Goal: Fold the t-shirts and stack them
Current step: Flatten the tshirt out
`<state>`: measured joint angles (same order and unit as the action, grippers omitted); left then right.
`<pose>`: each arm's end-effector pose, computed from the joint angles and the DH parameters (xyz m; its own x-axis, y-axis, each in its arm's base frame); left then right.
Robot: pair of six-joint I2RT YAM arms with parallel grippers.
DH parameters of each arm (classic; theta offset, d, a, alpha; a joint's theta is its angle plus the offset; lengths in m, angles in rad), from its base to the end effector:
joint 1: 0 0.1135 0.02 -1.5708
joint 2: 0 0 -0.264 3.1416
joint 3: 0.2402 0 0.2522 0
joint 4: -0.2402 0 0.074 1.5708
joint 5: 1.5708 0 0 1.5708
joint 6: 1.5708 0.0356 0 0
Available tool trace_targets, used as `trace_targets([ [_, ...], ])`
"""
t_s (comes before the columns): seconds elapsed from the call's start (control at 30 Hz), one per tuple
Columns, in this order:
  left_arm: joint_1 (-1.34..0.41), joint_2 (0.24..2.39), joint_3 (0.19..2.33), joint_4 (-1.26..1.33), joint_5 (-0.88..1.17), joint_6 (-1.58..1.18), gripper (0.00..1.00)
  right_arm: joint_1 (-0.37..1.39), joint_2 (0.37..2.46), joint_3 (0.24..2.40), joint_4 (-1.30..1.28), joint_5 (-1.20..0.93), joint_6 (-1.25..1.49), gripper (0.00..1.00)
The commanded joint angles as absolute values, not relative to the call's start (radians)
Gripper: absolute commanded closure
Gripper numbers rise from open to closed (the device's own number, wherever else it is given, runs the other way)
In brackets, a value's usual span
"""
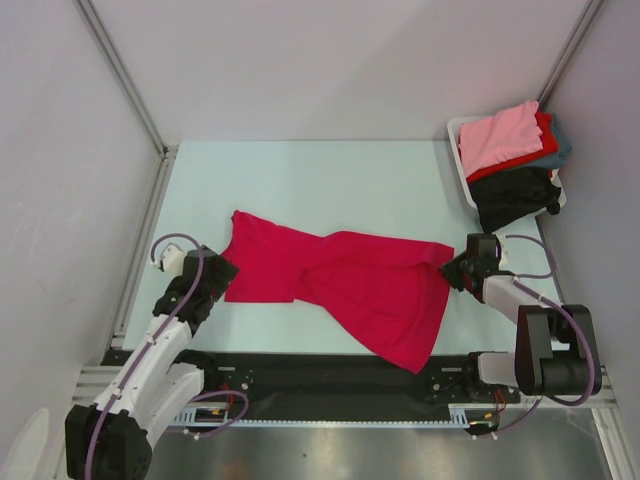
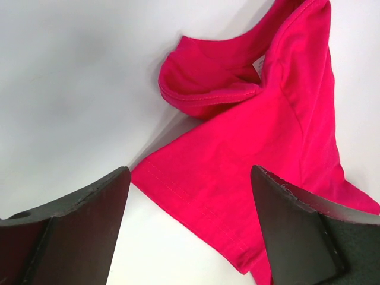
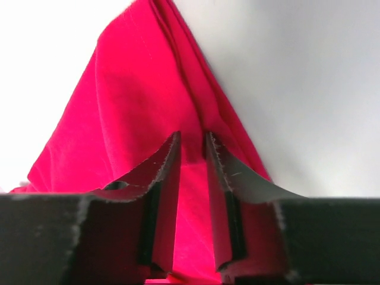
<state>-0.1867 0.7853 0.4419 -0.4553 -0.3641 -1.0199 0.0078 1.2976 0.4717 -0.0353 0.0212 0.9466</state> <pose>0.1586 -0.0171 0.1973 -0.3083 -0.7520 -0.5826 -0.6368 0.6181 -0.4609 0.2303 0.0010 0.1452 -0.4385 0.8079 -0.3938 0.6191 0.5892 0.5193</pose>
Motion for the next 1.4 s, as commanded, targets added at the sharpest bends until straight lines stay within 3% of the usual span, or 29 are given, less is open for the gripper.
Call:
trace_targets([
  [0.0,-0.173,0.779,0.469,-0.463,-0.387,-1.008,0.12,0.008,1.318,0.489,-0.011,0.012,0.956,0.78],
  [0.07,-0.17,0.788,0.465,-0.465,-0.382,-1.008,0.12,0.008,1.313,0.5,-0.011,0.012,0.943,0.93],
  [0.1,-0.17,0.792,0.46,-0.462,-0.379,-1.006,0.12,0.009,1.302,0.506,-0.012,0.011,0.928,0.96],
  [0.3,-0.166,0.828,0.459,-0.443,-0.362,-0.989,0.12,0.018,1.255,0.545,-0.087,0.069,0.905,1.0],
  [0.67,-0.166,0.91,0.433,-0.419,-0.325,-0.974,0.15,0.008,1.204,0.574,-0.086,0.051,0.887,1.0],
  [1.37,-0.166,1.023,0.402,-0.405,-0.31,-1.023,0.46,0.017,1.161,0.54,-0.069,0.087,0.871,1.0],
])
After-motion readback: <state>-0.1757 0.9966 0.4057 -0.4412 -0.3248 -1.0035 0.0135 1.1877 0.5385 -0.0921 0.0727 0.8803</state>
